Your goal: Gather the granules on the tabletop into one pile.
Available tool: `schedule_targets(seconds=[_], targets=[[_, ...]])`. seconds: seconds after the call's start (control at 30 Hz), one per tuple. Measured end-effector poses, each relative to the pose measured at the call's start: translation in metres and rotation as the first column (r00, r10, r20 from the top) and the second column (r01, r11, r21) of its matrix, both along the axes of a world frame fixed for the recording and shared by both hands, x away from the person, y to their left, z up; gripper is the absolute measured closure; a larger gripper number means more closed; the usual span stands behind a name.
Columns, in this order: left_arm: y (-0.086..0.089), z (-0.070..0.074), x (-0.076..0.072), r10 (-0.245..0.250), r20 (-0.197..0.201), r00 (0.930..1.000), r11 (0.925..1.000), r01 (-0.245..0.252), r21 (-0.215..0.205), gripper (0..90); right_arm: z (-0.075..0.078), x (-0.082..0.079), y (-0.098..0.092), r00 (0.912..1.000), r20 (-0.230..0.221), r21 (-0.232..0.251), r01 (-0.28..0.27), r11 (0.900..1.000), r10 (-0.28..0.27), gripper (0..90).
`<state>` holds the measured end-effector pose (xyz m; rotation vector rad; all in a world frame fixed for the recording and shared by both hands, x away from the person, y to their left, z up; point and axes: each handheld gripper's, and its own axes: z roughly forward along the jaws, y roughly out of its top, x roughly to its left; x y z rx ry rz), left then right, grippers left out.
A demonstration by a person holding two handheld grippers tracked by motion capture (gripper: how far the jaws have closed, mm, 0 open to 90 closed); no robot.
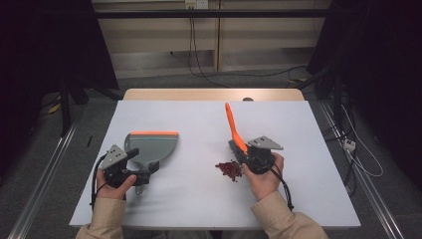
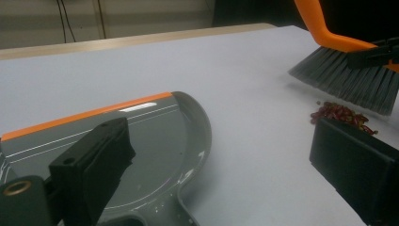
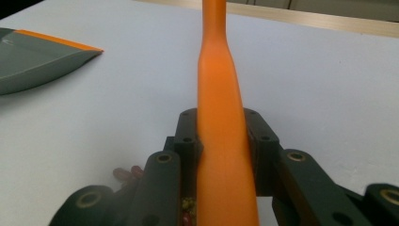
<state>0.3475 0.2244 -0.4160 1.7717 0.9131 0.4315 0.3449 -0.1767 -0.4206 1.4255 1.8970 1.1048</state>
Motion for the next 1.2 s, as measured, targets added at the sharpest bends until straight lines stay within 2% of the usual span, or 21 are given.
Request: schedule_targets(seconds=[0.2,0.47,0.57,0.87,1.07,1.2], targets=[[-0.001,0.001,-0.001,0.001,-0.007,1.0000,1.0000,-0.002,-0.005,5.6,0.003,0.000,-0.020,0.9999,-0.004,0.042,-0.012,0.999,0.013,70.9],[-0.002,0.002,-0.004,0.009,-0.029,0.9995,0.9998,-0.009,0.019,6.1,0.003,-0.001,-0.038,0.9997,0.003,0.081,-0.023,0.996,0.023,70.9],[0.002,-0.001,-0.006,0.021,-0.045,0.9987,0.9989,-0.020,0.042,8.2,0.003,-0.002,-0.040,0.9993,0.004,0.091,-0.038,0.995,0.038,70.9],[0.014,-0.008,-0.010,0.081,-0.097,0.9920,0.9946,-0.074,0.073,13.6,0.003,0.000,-0.045,0.9970,0.012,0.082,-0.077,0.994,0.076,71.0],[0.015,-0.013,-0.011,0.092,-0.115,0.9890,0.9908,-0.080,0.109,17.0,0.005,0.000,-0.050,0.9962,0.023,0.079,-0.085,0.993,0.084,71.0],[0.015,-0.015,-0.011,0.100,-0.123,0.9875,0.9897,-0.086,0.115,18.3,0.006,-0.001,-0.052,0.9964,0.025,0.082,-0.083,0.993,0.081,71.0]])
